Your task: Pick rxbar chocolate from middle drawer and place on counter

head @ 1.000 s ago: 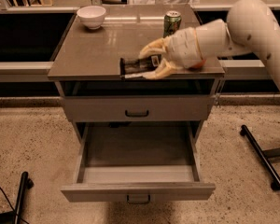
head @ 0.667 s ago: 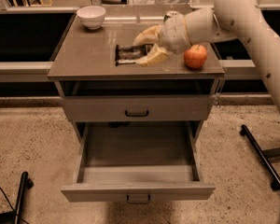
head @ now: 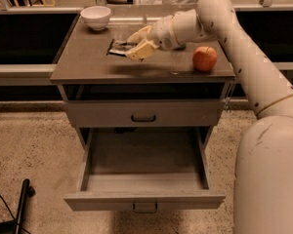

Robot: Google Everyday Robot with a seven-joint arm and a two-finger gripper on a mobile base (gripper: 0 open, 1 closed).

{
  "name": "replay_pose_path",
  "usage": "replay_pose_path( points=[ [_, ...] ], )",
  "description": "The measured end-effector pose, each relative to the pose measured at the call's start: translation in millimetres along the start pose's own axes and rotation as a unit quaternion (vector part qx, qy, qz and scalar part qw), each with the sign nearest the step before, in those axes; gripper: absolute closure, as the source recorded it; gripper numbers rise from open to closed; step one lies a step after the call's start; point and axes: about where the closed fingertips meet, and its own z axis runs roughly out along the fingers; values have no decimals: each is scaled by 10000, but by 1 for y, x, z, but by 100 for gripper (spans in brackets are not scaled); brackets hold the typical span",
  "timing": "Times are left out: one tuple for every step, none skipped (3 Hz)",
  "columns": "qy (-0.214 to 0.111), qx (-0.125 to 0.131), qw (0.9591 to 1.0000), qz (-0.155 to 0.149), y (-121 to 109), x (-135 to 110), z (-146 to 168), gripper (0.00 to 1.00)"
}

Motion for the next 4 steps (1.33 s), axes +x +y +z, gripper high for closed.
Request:
replay_pose_path(
  points=[
    [103,237,9978,605,-14,8,14,82],
    [294,163,9976,611,-13,8,29,51],
    [294,163,9976,611,-13,8,29,28],
    [294,163,9976,611,-13,8,29,5]
  ],
)
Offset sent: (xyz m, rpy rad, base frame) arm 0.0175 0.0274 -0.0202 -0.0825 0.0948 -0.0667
